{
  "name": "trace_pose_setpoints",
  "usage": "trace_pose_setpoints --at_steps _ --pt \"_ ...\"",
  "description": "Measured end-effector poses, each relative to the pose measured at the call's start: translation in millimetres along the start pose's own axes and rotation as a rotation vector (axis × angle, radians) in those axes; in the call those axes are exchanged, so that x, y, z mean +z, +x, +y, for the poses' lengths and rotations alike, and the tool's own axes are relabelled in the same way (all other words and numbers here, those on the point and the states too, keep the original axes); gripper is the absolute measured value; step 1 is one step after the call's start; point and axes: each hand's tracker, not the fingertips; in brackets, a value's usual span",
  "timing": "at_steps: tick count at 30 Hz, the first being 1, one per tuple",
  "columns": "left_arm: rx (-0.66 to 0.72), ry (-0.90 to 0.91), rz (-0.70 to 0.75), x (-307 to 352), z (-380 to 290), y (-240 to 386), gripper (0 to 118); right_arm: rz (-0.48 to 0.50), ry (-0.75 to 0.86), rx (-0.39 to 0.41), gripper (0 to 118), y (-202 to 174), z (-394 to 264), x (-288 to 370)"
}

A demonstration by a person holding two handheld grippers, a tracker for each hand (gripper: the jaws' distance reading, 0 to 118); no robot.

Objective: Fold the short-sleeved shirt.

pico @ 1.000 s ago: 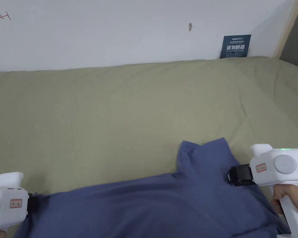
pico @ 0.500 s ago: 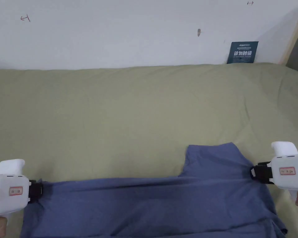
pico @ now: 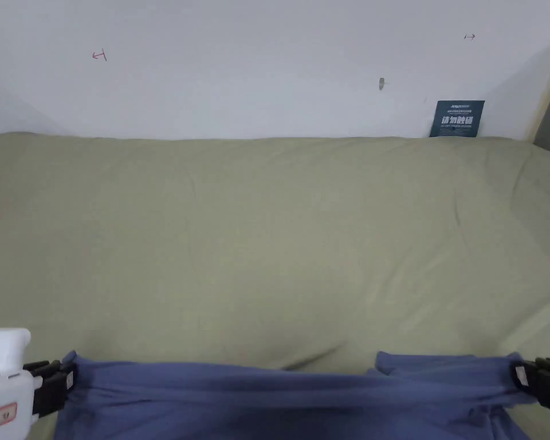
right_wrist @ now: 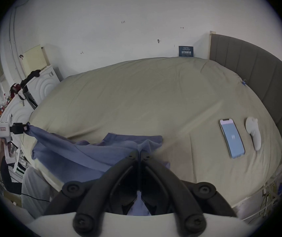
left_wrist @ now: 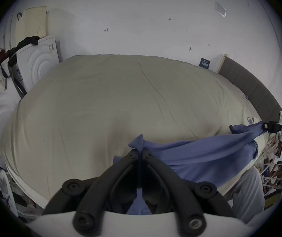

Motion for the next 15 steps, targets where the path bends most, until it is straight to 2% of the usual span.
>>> trace_pose_setpoints --at_steps 8,15 --pt "0.047 -0.030 -0.019 12.7 -66.8 -13.5 2 -0.001 -0.040 -0.046 4 2.3 -64.7 7.9" --pt "0.038 -0.097 -0.015 -14.6 -81.3 -30.3 2 -0.020 -0.127 -0.008 4 5.6 -75.8 -10.4"
